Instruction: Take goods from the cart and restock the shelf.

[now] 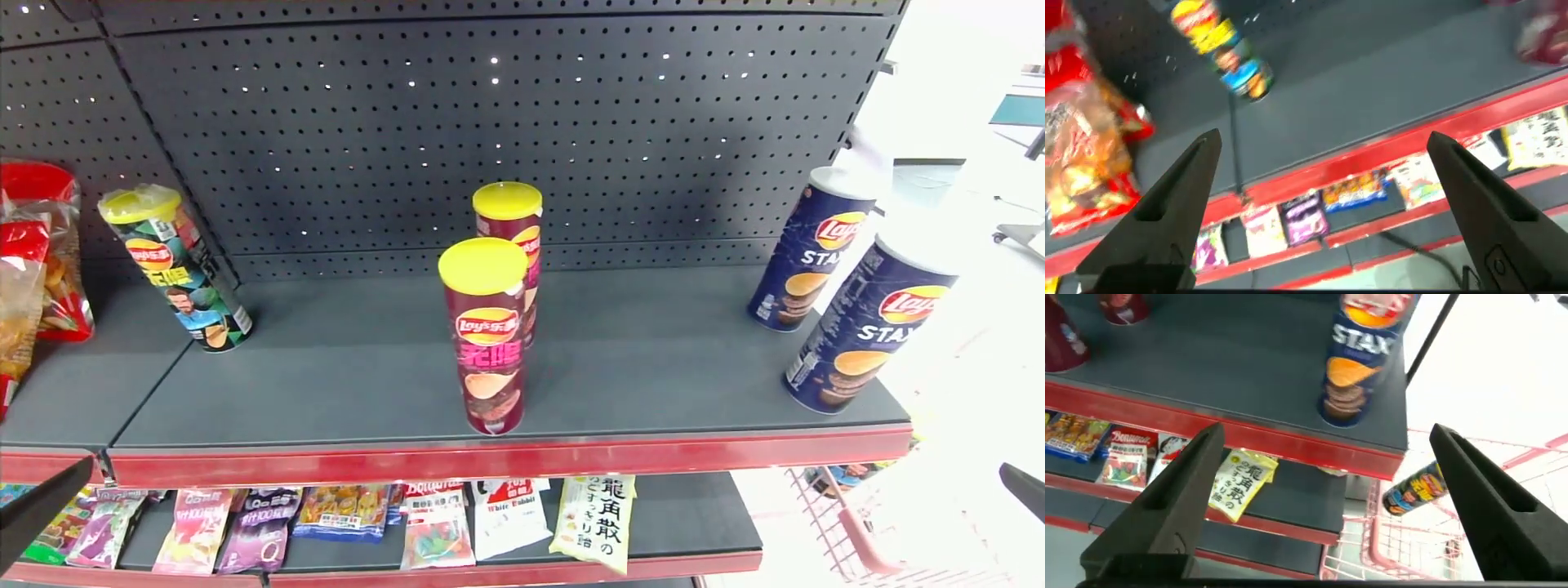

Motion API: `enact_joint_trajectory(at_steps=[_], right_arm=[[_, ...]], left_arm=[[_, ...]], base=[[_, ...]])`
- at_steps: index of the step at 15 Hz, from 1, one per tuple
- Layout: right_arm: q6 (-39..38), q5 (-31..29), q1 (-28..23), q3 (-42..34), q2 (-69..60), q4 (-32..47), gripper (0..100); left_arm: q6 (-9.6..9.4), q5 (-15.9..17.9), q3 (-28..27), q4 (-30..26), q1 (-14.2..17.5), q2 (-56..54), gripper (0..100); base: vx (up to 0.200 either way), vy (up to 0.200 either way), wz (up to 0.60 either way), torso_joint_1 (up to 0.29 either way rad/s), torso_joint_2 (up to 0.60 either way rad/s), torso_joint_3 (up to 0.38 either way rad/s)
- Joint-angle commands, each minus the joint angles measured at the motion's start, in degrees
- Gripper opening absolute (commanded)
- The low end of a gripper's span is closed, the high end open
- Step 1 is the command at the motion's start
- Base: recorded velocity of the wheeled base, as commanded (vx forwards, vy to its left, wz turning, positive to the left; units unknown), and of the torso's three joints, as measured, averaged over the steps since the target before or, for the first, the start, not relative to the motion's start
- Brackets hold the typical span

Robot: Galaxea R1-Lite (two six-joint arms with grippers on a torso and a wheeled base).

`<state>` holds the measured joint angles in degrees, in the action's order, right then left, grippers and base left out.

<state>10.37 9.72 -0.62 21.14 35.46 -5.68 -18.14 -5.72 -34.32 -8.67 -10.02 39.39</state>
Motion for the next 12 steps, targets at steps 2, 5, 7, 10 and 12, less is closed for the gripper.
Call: enact_joint_trajectory(at_steps=[2,5,7,10,12], right_arm=[[0.00,0.04,0.01,0.13,0.22,-0.03,100],[0.00,0.04,0.01,0.13,0.22,-0.03,100],[0.00,0.04,0.01,0.13,0.22,-0.03,100],[0.08,0.04,0.01,0.13,0.13,-0.03,100],[0.08,0.04,0.01,0.13,0.13,-0.03,100]], left_arm=[[0.03,0.00,0.04,0.58,-0.09,-0.01,100],[0.03,0.00,-0.05,0.85,-0.09,-0.19,100],[-0.41,-0.08,-0.14,0.85,-0.09,-0.28,100],[-1.20,0.09,-0.22,0.85,-0.09,-0.89,100],[-1.20,0.09,-0.05,0.85,-0.09,-1.16,100]], base=[[0.000,-0.200,0.00,0.005,0.00,0.000],[0.000,-0.200,0.00,0.002,0.01,0.001],[0.000,-0.200,0.00,0.005,0.00,0.005],[0.000,-0.200,0.00,0.005,0.00,0.004],[0.000,-0.200,0.00,0.000,0.00,0.002]])
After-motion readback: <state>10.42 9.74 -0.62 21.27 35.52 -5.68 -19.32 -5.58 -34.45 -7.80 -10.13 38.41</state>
